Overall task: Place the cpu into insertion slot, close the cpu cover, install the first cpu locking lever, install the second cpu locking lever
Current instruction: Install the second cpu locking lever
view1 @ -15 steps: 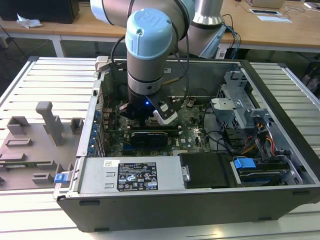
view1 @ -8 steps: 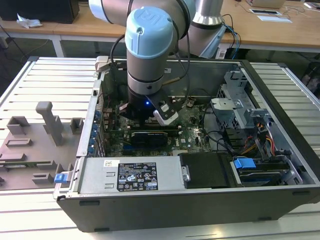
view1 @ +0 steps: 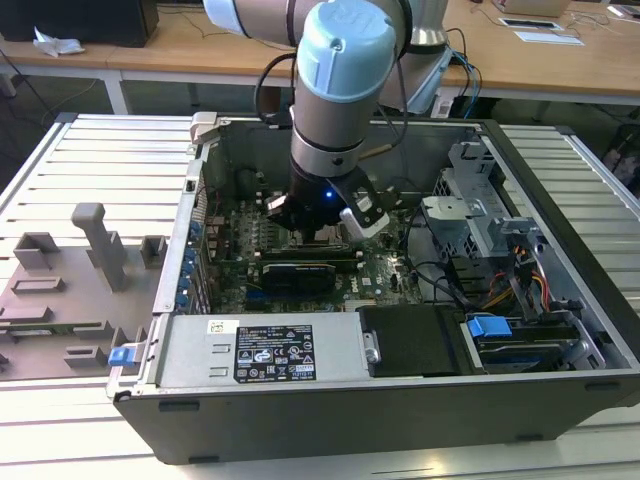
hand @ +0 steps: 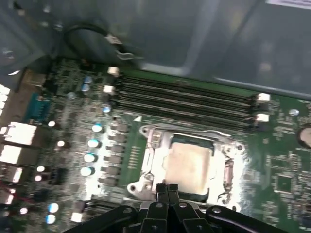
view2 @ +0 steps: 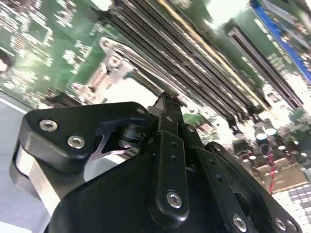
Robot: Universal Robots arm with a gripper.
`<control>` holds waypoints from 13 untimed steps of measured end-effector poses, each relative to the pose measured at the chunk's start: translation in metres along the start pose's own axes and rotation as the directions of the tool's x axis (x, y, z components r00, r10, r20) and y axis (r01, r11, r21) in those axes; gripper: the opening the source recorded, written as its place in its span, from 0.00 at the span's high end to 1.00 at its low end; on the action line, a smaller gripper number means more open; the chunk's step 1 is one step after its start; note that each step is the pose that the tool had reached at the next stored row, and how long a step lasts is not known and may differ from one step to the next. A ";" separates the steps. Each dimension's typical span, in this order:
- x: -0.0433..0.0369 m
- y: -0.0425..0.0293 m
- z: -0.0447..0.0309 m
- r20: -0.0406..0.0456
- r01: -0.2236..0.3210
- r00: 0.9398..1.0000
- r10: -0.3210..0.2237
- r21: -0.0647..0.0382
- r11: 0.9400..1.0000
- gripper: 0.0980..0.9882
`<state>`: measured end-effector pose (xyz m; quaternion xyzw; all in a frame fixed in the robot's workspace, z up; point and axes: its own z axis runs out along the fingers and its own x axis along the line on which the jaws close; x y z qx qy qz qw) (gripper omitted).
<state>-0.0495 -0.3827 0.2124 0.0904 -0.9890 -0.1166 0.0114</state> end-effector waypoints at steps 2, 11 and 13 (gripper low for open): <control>-0.0053 0.0025 0.0006 -0.003 -0.001 1.000 0.001 0.012 1.000 0.99; -0.0228 0.0269 0.0067 -0.026 -0.005 1.000 0.008 0.129 0.992 0.99; -0.0268 0.0393 0.0098 -0.033 -0.005 0.999 0.011 0.169 0.986 0.99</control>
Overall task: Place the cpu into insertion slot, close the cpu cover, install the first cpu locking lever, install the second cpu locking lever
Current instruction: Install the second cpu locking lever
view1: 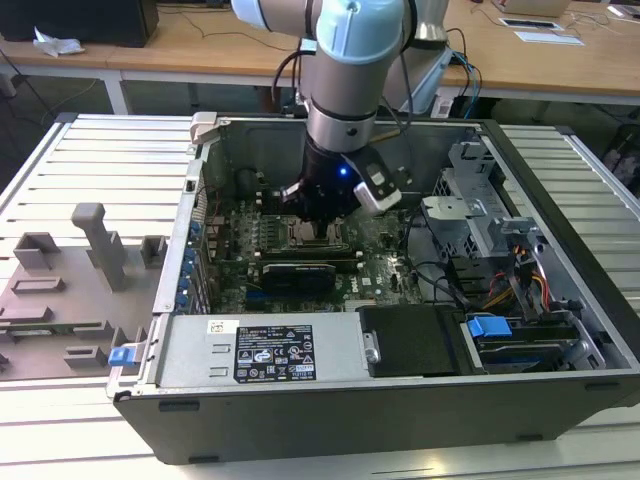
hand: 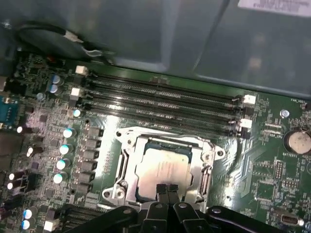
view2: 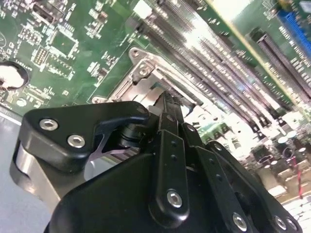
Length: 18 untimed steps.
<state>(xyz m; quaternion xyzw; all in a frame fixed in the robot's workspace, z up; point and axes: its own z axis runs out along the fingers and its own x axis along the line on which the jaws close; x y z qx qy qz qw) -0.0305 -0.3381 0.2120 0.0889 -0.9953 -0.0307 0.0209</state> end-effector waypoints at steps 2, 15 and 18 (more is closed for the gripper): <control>-0.0011 0.0063 -0.0005 -0.003 -0.001 1.000 0.001 0.017 1.000 0.99; 0.0000 0.0105 -0.0405 -0.004 -0.001 1.000 0.001 0.022 1.000 0.99; 0.0000 0.0106 -0.0406 -0.004 -0.001 1.000 0.001 0.022 1.000 0.99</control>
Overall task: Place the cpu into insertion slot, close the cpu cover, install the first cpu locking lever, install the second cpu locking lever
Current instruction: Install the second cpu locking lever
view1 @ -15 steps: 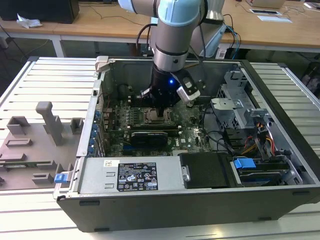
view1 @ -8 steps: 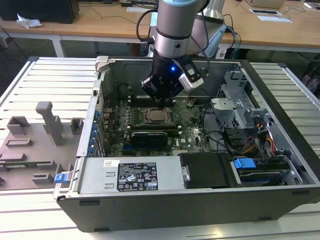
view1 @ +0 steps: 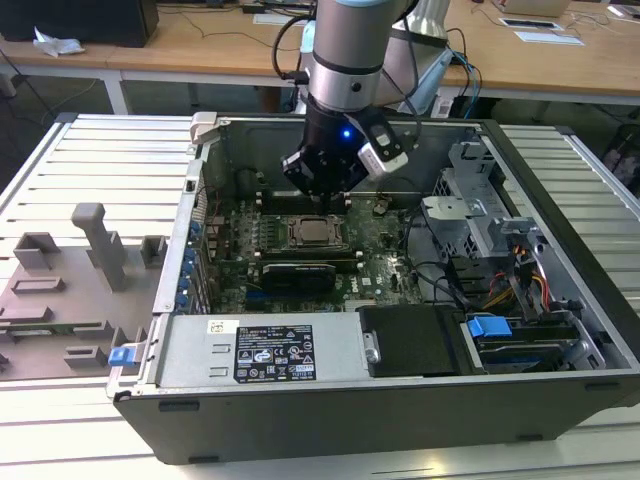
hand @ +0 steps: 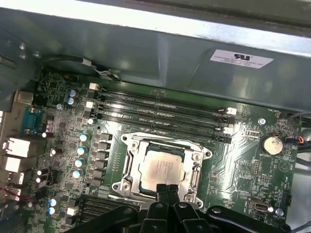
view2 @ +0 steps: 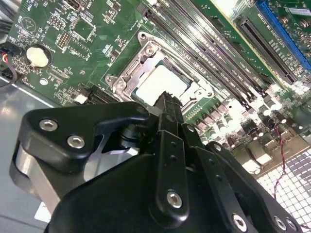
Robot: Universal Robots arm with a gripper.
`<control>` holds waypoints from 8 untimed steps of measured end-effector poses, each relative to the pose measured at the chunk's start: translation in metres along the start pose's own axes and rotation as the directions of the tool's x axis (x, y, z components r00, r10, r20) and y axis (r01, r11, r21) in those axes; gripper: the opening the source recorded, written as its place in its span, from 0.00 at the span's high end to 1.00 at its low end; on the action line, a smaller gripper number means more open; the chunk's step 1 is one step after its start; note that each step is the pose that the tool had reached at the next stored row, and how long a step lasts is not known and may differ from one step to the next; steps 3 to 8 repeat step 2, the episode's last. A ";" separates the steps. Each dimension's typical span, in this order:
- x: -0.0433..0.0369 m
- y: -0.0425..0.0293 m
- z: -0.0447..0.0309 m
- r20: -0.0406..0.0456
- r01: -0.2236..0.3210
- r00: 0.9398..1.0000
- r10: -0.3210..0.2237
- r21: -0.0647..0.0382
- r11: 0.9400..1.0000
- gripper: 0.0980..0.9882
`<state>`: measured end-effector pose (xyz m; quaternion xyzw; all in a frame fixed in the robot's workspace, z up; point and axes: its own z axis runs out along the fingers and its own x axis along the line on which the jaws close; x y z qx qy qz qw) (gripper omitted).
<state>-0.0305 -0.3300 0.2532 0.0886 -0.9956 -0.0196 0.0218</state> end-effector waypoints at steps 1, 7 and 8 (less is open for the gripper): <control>0.0000 0.0000 0.0000 0.000 0.000 1.000 0.000 0.000 1.000 0.99; 0.0000 0.0000 -0.0001 0.000 0.000 1.000 0.000 0.000 1.000 0.99; 0.0000 0.0000 -0.0001 0.000 0.000 1.000 0.000 0.000 1.000 0.99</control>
